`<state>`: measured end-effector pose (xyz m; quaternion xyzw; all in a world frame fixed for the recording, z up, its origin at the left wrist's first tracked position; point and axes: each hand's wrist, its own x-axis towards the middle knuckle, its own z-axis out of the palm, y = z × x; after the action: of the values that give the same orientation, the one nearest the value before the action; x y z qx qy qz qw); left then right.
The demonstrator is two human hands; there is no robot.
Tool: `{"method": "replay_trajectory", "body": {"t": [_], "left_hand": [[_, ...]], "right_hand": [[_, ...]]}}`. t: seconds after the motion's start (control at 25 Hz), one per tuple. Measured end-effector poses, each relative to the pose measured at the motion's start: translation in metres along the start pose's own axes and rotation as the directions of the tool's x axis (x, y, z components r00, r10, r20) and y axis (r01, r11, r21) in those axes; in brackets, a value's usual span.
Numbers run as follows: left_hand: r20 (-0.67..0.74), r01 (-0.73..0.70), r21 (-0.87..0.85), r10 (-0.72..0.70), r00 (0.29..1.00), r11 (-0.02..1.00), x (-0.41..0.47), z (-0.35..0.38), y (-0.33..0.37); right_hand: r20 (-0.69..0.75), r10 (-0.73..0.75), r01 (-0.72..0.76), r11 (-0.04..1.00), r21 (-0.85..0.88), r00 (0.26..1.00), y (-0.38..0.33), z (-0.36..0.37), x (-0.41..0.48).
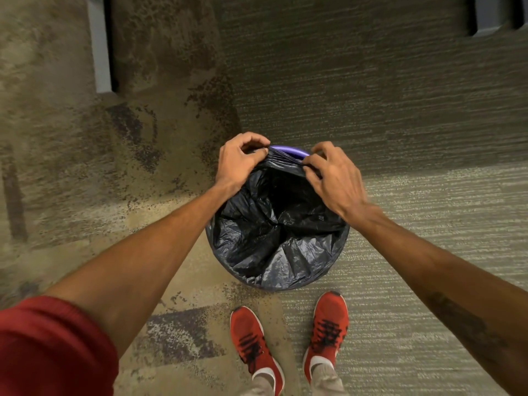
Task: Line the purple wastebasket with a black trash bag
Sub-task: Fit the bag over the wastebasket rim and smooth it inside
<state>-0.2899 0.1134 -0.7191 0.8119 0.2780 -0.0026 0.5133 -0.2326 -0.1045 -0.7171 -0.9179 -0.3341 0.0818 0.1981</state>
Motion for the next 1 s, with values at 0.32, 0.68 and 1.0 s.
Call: {"method": "replay_trajectory", "body": {"t": [0.32,0.68,1.0], "left_hand": [[0.024,0.072,0.115,-0.075,0.997,0.991,-0.002,0.005,0.006],[0.001,0.089,0.094,-0.089,0.996,0.992,0.002,0.005,0.005],[-0.010,0.186,0.085,-0.185,0.983,0.979,0.013,0.006,0.008]], "right_hand": [[0.026,0.077,-0.071,0.977,-0.200,0.997,-0.019,0.000,0.009],[0.314,0.437,-0.538,0.683,0.494,0.843,0.007,-0.016,0.040],[0.690,0.484,-0.832,0.173,0.528,0.538,0.016,-0.010,0.065]]}}
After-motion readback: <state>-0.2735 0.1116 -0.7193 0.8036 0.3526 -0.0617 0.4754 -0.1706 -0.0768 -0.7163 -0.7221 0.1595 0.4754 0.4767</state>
